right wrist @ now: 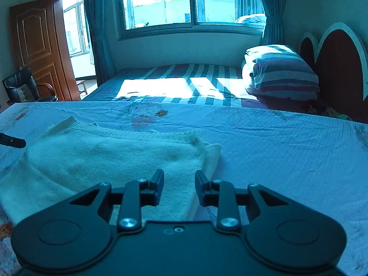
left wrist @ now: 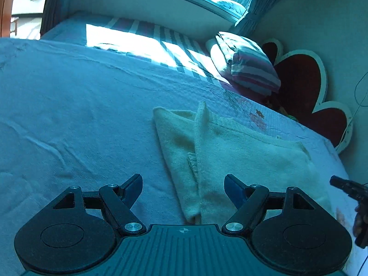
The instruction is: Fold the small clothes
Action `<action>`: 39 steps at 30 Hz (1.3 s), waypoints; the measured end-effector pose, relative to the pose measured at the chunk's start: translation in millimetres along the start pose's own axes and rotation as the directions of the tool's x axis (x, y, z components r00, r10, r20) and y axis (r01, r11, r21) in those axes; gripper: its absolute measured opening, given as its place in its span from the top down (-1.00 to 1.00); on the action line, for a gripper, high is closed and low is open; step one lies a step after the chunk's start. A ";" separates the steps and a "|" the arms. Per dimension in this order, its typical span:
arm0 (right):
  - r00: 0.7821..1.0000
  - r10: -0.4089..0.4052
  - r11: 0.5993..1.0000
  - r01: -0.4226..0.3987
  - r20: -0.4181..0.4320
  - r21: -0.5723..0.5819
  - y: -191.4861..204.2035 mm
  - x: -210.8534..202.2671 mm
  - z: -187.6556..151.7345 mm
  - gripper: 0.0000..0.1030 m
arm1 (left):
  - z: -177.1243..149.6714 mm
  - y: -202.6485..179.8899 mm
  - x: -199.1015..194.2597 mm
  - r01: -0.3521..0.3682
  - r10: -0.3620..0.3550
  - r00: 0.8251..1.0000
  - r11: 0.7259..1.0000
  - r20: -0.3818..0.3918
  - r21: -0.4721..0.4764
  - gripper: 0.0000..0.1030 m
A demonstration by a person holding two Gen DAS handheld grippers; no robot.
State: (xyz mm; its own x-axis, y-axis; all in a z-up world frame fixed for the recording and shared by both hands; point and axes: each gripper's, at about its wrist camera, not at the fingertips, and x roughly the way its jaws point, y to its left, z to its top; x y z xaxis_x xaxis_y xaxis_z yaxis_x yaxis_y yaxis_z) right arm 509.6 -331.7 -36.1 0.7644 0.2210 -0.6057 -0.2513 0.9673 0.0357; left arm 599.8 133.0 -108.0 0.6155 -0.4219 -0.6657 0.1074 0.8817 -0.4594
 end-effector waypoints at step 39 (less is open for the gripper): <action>0.999 -0.020 0.988 0.014 0.036 0.155 -32.6 -31.1 -29.0 0.39 | -9.3 7.0 10.4 0.043 -0.046 0.999 0.990 -0.023 -0.132 -0.07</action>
State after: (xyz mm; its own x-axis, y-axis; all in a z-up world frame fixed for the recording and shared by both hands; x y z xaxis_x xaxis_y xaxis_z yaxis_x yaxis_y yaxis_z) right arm 476.8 -373.7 -41.5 0.7900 0.2064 -0.5774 -0.1457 0.9779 0.1502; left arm 599.6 132.8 -123.7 0.5917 -0.4670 -0.6571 0.0296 0.8271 -0.5612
